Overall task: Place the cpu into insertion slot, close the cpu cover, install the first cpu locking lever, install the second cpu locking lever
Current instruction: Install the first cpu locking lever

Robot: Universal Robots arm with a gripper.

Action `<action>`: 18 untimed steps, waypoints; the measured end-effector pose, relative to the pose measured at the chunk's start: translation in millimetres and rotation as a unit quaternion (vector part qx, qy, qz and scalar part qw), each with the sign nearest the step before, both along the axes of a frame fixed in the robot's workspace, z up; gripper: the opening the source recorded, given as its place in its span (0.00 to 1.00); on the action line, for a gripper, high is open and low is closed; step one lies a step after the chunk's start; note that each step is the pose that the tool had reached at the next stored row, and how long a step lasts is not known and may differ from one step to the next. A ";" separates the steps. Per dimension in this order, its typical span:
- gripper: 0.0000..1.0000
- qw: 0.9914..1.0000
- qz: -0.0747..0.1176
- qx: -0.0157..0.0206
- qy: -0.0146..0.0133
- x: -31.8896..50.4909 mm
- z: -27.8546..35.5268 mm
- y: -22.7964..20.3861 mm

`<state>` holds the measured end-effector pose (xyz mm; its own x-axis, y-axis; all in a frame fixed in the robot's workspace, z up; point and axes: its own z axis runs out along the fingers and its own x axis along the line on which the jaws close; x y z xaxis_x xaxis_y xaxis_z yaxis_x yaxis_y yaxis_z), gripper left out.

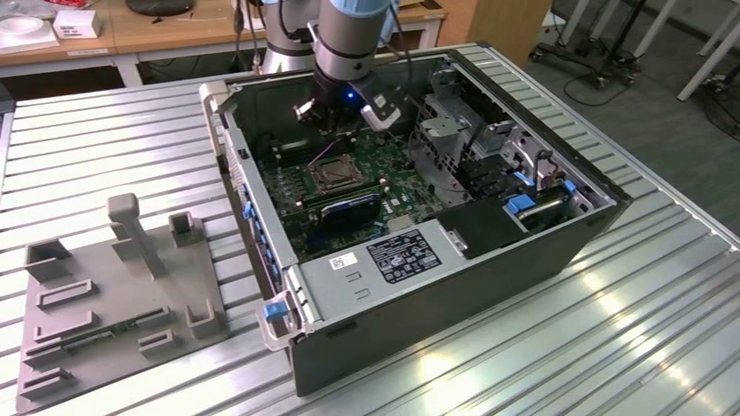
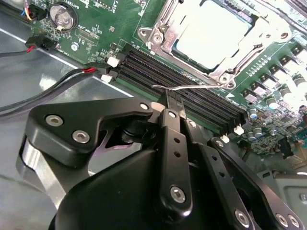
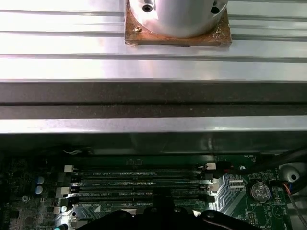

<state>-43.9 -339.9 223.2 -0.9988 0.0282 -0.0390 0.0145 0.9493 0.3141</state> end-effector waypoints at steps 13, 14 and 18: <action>0.11 1.000 0.000 0.000 -0.008 1.2 -12.2 0.0; 0.11 1.000 0.000 0.000 -0.008 1.6 -12.9 0.0; 0.11 1.000 0.000 0.000 -0.009 3.0 -15.7 0.0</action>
